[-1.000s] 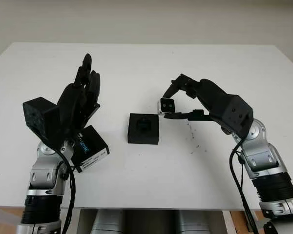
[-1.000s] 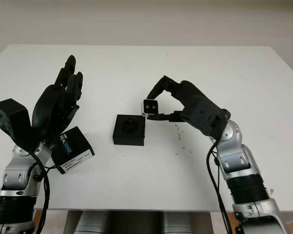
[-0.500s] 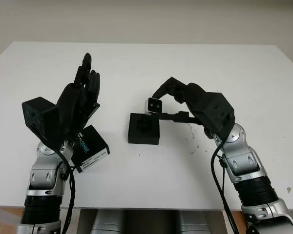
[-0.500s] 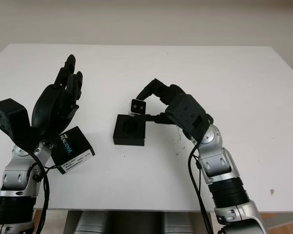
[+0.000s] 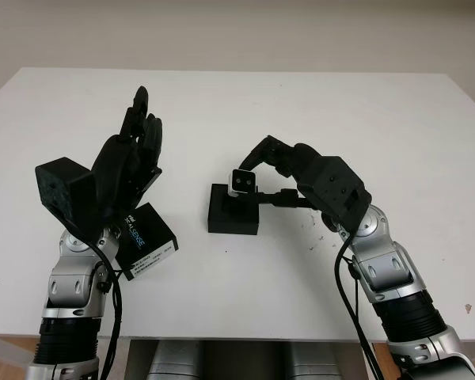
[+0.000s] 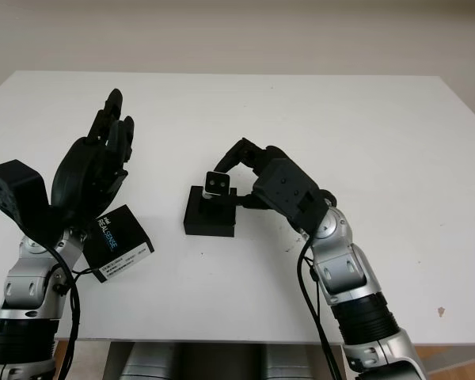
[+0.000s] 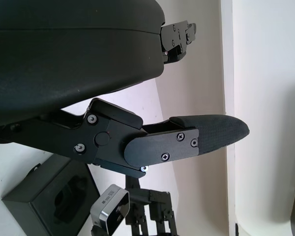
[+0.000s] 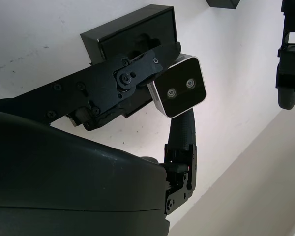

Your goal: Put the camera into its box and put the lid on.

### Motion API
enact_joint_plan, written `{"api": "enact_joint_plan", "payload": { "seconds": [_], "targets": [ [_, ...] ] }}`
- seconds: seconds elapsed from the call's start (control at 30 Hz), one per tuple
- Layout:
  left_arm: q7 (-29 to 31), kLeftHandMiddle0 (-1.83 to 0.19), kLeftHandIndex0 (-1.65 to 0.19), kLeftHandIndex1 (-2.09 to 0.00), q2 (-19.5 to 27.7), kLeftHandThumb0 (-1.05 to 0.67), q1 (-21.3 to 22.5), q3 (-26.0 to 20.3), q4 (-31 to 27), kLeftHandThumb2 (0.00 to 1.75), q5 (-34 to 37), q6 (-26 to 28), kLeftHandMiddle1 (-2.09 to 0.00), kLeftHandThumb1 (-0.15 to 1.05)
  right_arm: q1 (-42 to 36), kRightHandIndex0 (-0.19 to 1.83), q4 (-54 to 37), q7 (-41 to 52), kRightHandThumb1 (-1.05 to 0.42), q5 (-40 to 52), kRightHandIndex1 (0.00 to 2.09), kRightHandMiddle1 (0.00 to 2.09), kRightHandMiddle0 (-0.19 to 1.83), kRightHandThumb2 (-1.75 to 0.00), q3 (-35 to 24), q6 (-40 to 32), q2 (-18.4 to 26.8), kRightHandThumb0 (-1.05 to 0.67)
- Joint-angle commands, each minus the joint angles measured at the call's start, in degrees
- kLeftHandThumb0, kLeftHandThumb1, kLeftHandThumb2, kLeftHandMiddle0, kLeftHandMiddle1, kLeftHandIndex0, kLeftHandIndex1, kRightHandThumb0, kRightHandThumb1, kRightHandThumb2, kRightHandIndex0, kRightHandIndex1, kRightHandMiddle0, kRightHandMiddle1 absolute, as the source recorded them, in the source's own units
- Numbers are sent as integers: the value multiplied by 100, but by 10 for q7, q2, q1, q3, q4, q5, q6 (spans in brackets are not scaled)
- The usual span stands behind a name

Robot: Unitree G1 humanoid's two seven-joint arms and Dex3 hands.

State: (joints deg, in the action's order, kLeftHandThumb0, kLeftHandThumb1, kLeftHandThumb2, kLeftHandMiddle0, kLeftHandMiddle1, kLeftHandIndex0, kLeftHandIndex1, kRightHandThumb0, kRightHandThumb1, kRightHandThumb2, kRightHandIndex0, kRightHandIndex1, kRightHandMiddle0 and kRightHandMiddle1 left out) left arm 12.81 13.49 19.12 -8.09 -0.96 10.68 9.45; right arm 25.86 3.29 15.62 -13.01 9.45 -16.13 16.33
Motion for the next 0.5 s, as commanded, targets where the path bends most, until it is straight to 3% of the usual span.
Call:
{"api": "enact_joint_plan", "payload": {
  "seconds": [0.0, 0.47],
  "targets": [
    [1, 19, 19, 0, 7, -85, 1, -2, -12, 57, -2, 1, 0, 105, 1, 27, 6, 0, -92, 2, 6, 171, 30, -5, 3, 12, -5, -41],
    [1, 19, 19, 0, 5, -85, 3, -2, -11, 57, -2, 0, 0, 105, 24, 26, 74, -5, -93, -9, 6, 171, 31, -5, 18, 50, -9, -40]
  ]
}}
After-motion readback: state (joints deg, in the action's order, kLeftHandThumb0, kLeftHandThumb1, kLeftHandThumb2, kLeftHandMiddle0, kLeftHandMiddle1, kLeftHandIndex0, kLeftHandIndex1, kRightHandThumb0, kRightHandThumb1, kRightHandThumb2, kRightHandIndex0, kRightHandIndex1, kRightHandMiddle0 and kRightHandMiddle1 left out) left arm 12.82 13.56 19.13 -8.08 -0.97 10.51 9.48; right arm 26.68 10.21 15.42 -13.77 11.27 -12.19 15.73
